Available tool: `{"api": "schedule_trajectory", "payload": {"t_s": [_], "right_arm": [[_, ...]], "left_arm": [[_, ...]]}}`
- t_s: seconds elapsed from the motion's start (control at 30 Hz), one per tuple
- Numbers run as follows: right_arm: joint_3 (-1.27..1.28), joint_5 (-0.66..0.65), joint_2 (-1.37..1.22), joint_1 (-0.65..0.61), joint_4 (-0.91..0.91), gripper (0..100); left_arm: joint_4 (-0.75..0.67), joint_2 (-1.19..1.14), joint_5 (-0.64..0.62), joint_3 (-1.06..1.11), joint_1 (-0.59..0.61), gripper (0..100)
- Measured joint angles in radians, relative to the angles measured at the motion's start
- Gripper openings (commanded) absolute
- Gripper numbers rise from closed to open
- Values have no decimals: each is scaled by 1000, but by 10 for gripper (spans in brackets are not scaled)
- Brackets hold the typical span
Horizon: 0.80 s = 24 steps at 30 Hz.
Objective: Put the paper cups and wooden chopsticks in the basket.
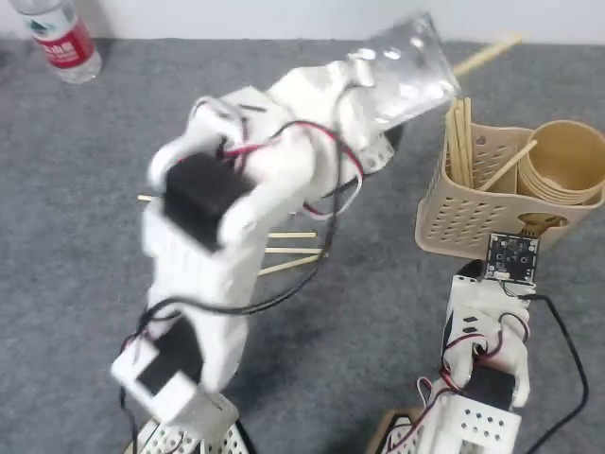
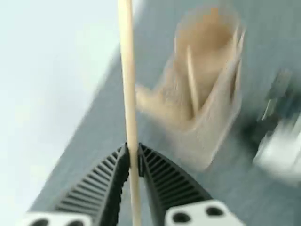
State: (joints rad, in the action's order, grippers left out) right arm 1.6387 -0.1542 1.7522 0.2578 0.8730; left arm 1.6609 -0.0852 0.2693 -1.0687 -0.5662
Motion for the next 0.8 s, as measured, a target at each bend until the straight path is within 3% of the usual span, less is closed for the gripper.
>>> {"api": "schedule_trajectory", "payload": {"t_s": [0.23,0.33,0.6,0.8], "right_arm": [[0,0,0,0,0,58],[0,0,0,0,0,58],[0,0,0,0,0,58],[0,0,0,0,0,58]], "left_arm": [[-252,114,-603,114,41,10],[-284,118,-787,170,48,10],[-416,120,-829,446,-114,10],[-783,120,-718,770,-150,10]]}}
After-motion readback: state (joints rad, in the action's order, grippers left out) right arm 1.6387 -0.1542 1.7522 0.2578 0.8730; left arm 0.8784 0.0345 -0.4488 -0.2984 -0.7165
